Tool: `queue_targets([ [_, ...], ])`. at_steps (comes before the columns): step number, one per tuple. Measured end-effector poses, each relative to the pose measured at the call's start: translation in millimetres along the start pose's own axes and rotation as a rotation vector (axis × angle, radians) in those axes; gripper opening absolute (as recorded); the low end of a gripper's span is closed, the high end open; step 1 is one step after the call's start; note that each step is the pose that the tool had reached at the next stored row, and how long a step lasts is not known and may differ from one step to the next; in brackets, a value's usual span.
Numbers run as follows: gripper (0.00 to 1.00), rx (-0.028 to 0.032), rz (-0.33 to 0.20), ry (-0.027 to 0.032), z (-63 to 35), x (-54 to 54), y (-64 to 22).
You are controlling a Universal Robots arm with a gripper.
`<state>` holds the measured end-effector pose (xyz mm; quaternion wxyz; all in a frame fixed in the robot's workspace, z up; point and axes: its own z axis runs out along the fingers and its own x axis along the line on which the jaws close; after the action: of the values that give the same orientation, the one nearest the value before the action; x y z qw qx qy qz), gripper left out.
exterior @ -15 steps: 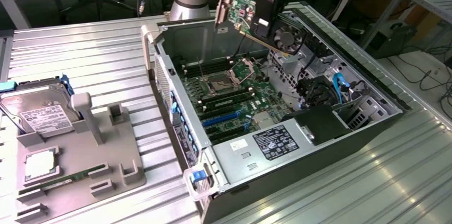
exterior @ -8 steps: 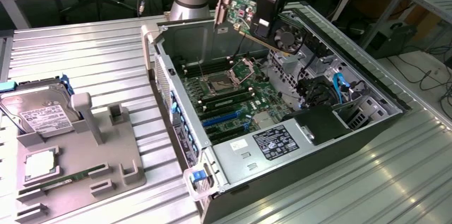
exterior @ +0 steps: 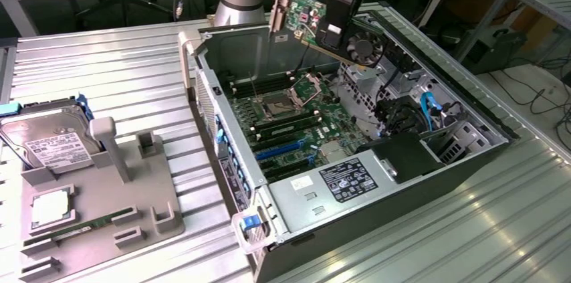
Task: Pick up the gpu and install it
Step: 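Insert the gpu into the slot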
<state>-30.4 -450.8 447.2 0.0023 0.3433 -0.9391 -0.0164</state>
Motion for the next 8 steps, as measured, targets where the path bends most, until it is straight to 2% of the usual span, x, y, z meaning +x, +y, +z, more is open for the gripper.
queue_targets([
  [8,0.28,-0.0003,-0.041,0.0013,0.0,0.1,-0.1],
])
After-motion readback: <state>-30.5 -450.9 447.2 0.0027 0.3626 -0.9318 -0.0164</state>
